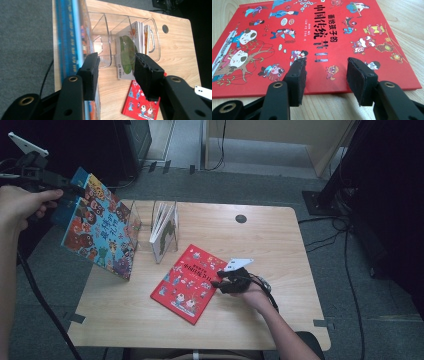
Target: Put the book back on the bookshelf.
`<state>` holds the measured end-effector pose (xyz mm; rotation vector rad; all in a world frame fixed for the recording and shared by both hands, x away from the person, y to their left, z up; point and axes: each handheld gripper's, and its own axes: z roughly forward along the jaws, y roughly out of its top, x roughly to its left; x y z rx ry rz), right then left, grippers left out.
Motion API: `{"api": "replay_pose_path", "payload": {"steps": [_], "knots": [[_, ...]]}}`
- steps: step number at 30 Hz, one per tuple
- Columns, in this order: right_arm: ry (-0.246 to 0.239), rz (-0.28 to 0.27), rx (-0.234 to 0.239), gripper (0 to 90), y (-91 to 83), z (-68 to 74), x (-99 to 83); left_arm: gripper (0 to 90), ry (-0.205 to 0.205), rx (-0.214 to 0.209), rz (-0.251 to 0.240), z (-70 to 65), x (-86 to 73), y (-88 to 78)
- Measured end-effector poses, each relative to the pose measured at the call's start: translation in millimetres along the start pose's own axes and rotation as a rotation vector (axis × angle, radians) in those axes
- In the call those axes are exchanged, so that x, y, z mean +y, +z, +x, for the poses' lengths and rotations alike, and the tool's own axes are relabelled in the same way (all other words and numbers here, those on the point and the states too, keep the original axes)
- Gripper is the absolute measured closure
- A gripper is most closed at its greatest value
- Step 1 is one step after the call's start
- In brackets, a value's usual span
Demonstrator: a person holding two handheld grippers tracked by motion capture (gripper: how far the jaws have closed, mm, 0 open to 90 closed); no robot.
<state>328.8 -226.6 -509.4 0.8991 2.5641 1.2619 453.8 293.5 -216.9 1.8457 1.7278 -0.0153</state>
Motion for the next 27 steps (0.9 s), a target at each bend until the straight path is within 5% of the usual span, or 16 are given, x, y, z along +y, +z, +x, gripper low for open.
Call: {"api": "replay_pose_path", "payload": {"steps": [3,13,27], "knots": [[0.0,0.003,-0.004,49.0,-0.8,-0.2,-0.1,53.7,0.021,-0.006,-0.033,-6.0,-5.5,-3.9],[0.001,0.02,-0.022,48.1,-4.7,-0.9,-1.3,54.0,0.116,-0.005,-0.022,-37.4,-29.7,0.2],[0.001,0.022,-0.034,48.3,-5.2,-1.8,-1.0,51.7,0.218,-0.054,0.008,-66.0,-67.3,29.2]]}}
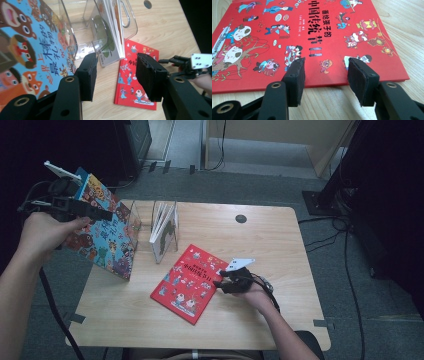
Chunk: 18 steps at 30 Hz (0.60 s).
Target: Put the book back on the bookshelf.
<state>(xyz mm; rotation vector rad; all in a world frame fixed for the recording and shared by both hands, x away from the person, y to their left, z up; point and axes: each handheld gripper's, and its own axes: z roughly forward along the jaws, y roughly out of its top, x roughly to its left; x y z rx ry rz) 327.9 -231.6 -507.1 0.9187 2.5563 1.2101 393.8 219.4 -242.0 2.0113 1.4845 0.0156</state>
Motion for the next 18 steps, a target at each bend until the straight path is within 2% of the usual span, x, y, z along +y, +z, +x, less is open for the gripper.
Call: {"api": "replay_pose_path", "payload": {"steps": [3,9,11,18], "knots": [[-0.001,0.002,0.0,48.3,-0.2,0.1,0.0,50.8,0.012,-0.014,-0.008,-7.6,-5.2,4.5],[0.001,0.006,0.002,48.3,-1.2,-0.7,-0.1,49.8,0.024,-0.008,-0.007,-13.4,-18.5,19.3],[0.003,0.006,0.003,48.4,-1.5,-0.7,-0.3,49.6,0.003,-0.037,0.009,-12.6,-23.0,25.8],[-0.006,0.007,-0.004,48.8,-1.0,0.6,-0.1,48.9,0.038,-0.036,0.011,-16.9,-38.2,41.8]]}}
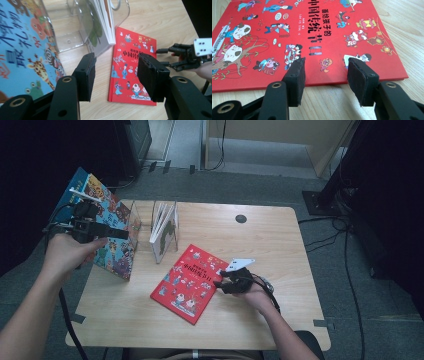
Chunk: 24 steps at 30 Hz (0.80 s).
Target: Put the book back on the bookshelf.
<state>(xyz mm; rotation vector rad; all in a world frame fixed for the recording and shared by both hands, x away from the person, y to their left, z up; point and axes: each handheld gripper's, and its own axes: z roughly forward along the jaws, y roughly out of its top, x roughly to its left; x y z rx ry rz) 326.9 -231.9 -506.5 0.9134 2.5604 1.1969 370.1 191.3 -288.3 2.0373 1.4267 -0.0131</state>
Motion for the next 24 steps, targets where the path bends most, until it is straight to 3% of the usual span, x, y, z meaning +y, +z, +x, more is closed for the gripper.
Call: {"api": "replay_pose_path", "payload": {"steps": [4,7,12,15,20,24], "knots": [[0.004,0.0,-0.001,49.0,-0.1,-0.2,0.1,46.7,0.031,0.021,0.0,-5.0,-9.6,6.4],[0.001,-0.001,0.0,49.0,-0.3,-0.6,-0.1,46.9,0.026,-0.015,-0.021,-4.1,-19.4,12.1],[0.005,-0.005,0.002,49.3,0.0,-1.5,-0.3,46.7,0.044,0.002,0.002,-3.1,-34.5,31.0],[0.006,-0.004,0.003,49.4,0.0,-1.2,-0.1,45.9,0.041,-0.023,0.01,-2.6,-41.0,42.0],[0.01,-0.006,0.005,49.7,0.0,-0.9,0.0,45.6,0.077,-0.007,0.026,-4.6,-49.4,57.6],[0.012,-0.006,0.004,49.7,-0.2,-2.2,-0.2,45.5,0.083,-0.034,0.021,-4.7,-55.5,69.7]]}}
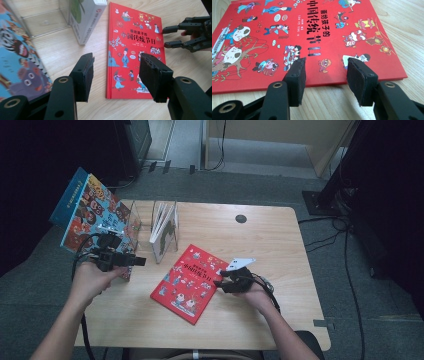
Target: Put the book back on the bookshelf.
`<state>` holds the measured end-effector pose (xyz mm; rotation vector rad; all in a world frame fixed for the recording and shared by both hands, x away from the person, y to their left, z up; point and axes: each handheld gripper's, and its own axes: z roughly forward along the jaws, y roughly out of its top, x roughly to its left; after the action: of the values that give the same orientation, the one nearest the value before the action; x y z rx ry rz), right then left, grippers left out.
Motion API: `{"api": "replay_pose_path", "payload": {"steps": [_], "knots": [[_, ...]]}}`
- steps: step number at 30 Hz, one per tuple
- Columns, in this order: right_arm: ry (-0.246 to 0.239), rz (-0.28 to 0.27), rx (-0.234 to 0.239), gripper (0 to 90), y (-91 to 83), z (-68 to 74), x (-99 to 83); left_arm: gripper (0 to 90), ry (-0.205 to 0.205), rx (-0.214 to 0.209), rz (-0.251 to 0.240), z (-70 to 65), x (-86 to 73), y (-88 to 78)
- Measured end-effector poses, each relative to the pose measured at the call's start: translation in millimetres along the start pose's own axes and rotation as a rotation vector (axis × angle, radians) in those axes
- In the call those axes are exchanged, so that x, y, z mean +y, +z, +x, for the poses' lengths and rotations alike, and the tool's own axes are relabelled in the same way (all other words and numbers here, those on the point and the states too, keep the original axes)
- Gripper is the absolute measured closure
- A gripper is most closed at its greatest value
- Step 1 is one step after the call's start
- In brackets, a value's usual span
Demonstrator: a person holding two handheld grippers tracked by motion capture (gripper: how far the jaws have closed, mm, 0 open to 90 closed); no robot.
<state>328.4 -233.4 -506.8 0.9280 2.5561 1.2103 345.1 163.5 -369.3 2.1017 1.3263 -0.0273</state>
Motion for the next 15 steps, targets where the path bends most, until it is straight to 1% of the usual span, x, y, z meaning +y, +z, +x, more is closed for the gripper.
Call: {"api": "replay_pose_path", "payload": {"steps": [2,3,5,8,11,12,15], "knots": [[0.009,-0.001,0.0,49.7,0.0,-0.1,0.0,44.9,0.006,-0.016,-0.011,0.2,-4.2,8.1],[0.011,-0.002,0.0,49.8,0.1,-0.1,0.0,44.1,0.014,-0.011,-0.012,-0.3,-5.5,10.4],[0.009,-0.002,0.0,49.8,0.2,-0.1,0.0,44.1,0.026,-0.015,-0.018,-1.5,-9.1,17.2],[0.01,-0.002,-0.003,49.9,0.2,-0.2,0.1,44.4,0.04,-0.024,-0.009,-2.4,-13.6,27.9],[0.011,-0.001,-0.002,49.9,0.1,-0.1,0.0,46.6,0.05,-0.033,-0.002,-1.9,-18.3,37.1],[0.013,-0.003,0.003,50.0,0.1,-0.1,0.0,48.5,0.054,-0.039,-0.004,-1.9,-19.6,39.2],[0.009,-0.009,0.007,50.3,0.2,0.0,0.2,50.6,0.075,-0.058,-0.018,-1.1,-25.3,46.9]]}}
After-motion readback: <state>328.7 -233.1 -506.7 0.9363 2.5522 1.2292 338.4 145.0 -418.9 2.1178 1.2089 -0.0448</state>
